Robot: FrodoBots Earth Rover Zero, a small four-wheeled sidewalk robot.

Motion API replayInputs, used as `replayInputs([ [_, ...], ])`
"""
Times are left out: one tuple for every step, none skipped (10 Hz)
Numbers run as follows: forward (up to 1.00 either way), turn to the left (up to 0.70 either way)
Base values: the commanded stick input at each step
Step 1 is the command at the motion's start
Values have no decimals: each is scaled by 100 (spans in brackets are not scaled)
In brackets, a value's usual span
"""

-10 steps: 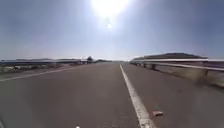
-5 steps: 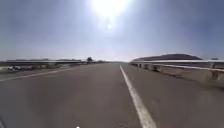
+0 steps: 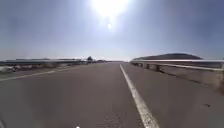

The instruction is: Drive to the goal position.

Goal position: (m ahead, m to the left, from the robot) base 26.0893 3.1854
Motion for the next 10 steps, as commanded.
replayInputs([
  [70, 0],
  [70, 0],
  [70, 0],
  [70, 0],
  [70, -18],
  [70, -35],
  [70, -21],
  [70, 0],
  [70, 0],
  [70, 0],
])
